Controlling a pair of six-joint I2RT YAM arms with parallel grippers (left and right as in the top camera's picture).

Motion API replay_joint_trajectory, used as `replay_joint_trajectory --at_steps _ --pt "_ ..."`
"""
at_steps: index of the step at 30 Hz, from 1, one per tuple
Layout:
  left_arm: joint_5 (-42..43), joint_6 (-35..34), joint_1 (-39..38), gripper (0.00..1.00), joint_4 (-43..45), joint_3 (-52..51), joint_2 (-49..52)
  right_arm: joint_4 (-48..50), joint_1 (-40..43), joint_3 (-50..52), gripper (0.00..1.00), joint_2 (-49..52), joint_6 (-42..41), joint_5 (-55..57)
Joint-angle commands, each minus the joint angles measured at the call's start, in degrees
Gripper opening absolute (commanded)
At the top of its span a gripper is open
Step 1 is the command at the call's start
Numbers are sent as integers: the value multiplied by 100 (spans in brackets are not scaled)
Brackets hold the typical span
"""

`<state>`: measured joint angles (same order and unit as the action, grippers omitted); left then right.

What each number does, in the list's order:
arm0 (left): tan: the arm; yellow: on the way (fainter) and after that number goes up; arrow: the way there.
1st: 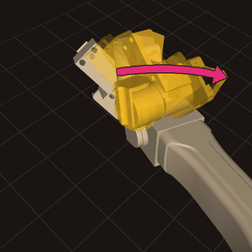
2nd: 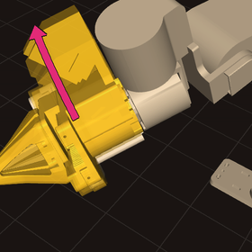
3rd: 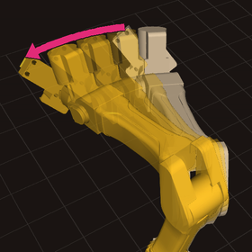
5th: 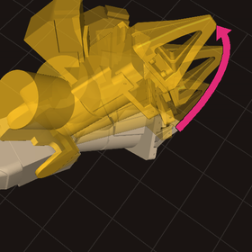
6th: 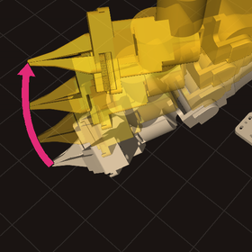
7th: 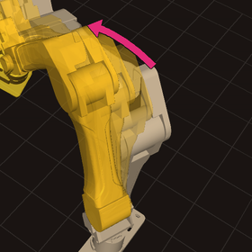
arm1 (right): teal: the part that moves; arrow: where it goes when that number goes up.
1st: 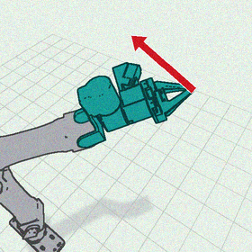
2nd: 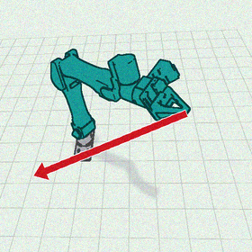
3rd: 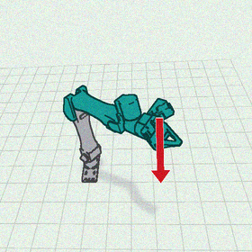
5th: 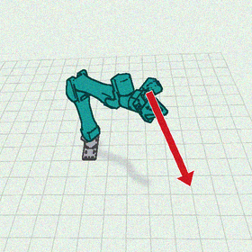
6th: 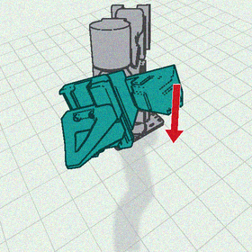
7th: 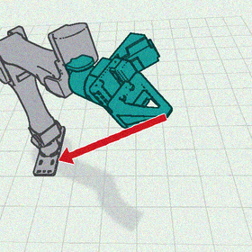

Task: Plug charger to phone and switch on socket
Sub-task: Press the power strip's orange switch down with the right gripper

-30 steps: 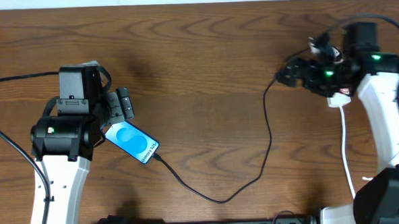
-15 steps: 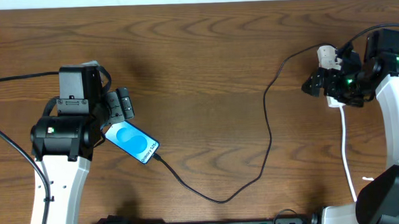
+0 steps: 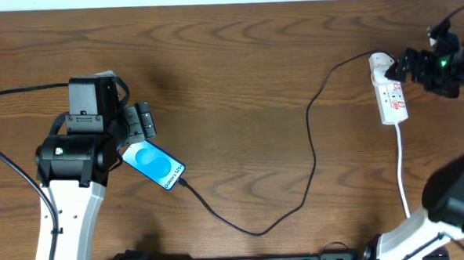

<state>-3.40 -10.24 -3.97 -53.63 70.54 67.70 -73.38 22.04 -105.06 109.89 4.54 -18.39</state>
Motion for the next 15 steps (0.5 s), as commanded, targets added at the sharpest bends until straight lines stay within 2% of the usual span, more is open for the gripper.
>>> replay_joint_trajectory --at_steps 1,15 --pt "-116 79 -24 93 -15 94 2 -2 63 -291 99 590 284 39" --pt "-116 79 -24 93 -13 94 2 745 155 -293 99 1698 605 24"
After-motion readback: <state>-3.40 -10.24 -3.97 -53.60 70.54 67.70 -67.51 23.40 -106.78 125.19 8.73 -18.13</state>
